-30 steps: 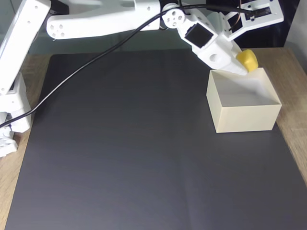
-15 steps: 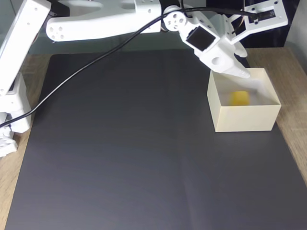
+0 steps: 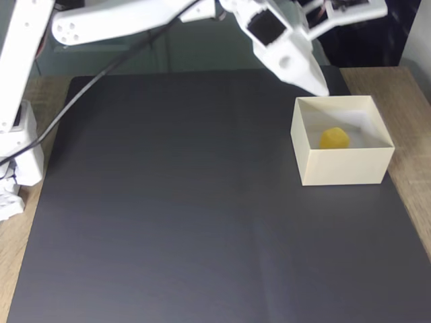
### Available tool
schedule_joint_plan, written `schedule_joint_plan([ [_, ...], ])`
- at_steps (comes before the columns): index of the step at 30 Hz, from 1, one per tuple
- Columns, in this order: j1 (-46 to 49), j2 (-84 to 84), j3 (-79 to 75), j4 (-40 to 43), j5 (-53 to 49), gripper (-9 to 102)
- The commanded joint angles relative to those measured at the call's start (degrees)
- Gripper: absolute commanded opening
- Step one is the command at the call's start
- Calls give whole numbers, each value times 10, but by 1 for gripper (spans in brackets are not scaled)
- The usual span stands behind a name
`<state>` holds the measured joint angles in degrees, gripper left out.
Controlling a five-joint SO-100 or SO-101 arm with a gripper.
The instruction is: Grasp a cube block and put it in the white box.
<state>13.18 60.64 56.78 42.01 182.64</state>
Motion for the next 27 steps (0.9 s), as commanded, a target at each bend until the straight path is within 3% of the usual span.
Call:
schedule_joint_plan([
  [1, -18, 79, -4, 26, -8, 0],
  [5, -33, 183, 100, 36, -11, 0],
  [16, -24, 550, 535, -38, -25, 0],
  [27, 13, 796, 772, -47, -28, 0],
])
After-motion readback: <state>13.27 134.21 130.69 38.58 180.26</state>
